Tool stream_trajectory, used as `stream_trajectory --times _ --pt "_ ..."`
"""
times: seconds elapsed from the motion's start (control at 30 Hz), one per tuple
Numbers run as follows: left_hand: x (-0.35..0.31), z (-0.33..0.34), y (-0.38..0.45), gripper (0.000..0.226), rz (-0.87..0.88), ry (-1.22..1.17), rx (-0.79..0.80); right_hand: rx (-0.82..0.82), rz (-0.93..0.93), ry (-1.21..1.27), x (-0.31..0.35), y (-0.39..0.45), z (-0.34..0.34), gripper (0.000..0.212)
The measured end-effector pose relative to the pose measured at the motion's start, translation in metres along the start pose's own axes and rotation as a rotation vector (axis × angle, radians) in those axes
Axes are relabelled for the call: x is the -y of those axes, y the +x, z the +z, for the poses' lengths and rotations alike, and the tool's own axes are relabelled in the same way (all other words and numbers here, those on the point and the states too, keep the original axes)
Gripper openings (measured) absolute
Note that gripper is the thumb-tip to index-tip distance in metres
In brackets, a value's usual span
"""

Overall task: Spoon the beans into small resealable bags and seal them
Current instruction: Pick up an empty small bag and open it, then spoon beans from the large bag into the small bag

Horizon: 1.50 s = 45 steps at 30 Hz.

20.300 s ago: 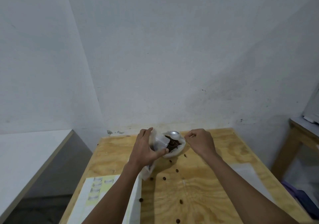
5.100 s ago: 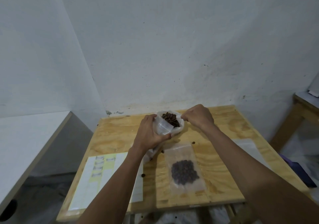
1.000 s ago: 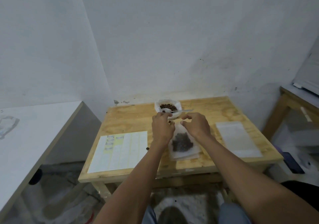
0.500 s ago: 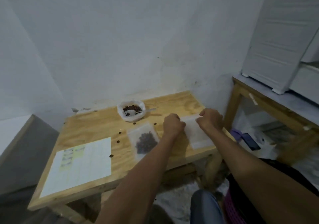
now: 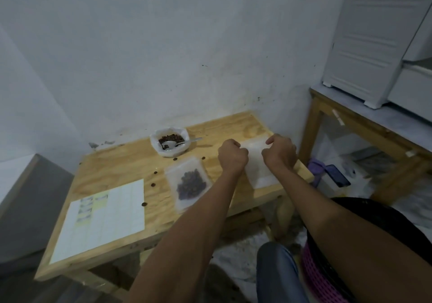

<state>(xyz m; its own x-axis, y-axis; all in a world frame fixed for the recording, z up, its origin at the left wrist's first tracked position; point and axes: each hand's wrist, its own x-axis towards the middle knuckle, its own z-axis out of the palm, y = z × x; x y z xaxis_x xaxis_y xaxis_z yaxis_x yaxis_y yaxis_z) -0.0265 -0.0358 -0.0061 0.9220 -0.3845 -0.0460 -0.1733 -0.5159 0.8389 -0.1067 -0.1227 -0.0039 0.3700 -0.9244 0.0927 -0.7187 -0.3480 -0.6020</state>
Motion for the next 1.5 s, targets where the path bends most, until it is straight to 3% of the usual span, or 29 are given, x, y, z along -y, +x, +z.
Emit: stream_trajectory --times 0.2,0.33,0.4,0.53,0.6,0.77,0.87,0.93,1.07,1.27,1.5 --pt "-0.018 -0.012 0.012 0.029 -0.321 -0.618 -0.028 -0.020 -0.013 0.312 0.020 0.007 -0.025 0.031" --pt "-0.025 -0.037 0.017 0.027 -0.273 -0.886 -0.036 0.131 -0.016 0.586 0.046 0.011 -0.046 0.044" --pt "-0.026 -0.059 0.018 0.027 -0.188 -0.946 -0.036 0.248 -0.096 0.709 0.065 0.010 -0.056 0.029" --pt "-0.020 -0.114 0.022 0.029 -0.001 -0.863 -0.024 0.409 -0.237 0.878 0.107 -0.003 -0.072 0.013" --pt "-0.016 -0.141 0.022 0.027 0.056 -0.799 -0.037 0.471 -0.326 0.815 0.126 -0.010 -0.073 0.010" --pt "0.005 -0.200 0.026 0.023 0.223 -0.574 -0.176 0.553 -0.480 0.558 0.172 -0.030 -0.056 0.025" --pt "0.016 -0.213 0.026 0.026 0.346 -0.404 -0.376 0.527 -0.497 0.518 0.191 -0.044 -0.040 0.029" --pt "0.017 -0.218 0.022 0.028 0.369 -0.412 -0.425 0.514 -0.507 0.526 0.199 -0.052 -0.030 0.031" --pt "0.022 -0.226 0.020 0.036 0.316 -0.551 -0.308 0.519 -0.504 0.533 0.207 -0.062 -0.016 0.034" --pt "0.022 -0.234 0.014 0.020 0.291 -0.800 -0.146 0.598 -0.457 0.635 0.209 -0.068 -0.012 0.033" --pt "0.022 -0.234 0.020 0.020 0.238 -0.758 -0.118 0.678 -0.451 0.804 0.205 -0.074 -0.013 0.025"
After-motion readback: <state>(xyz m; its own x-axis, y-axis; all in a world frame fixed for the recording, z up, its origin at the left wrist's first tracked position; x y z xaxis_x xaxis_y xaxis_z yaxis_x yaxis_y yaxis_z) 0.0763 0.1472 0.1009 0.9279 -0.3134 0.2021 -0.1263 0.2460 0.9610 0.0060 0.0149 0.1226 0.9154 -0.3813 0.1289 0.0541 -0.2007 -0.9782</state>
